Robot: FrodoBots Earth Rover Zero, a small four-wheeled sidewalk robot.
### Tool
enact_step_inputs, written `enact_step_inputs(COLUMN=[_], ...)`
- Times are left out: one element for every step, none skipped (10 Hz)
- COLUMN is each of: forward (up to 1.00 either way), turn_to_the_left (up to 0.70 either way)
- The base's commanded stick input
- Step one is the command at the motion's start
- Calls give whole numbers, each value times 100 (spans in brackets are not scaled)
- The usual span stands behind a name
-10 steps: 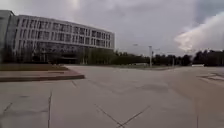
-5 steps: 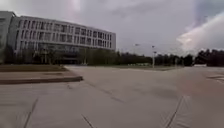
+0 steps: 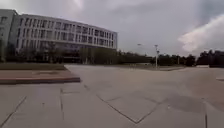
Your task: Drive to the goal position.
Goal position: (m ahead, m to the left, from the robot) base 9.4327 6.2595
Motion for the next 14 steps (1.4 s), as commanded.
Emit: enact_step_inputs(forward=[100,100,100,100,100,100,100,100,100,100,100,100,100,100], turn_to_the_left=[0,0,0,0,0,0,0,0,0,25,27,27,27,27])
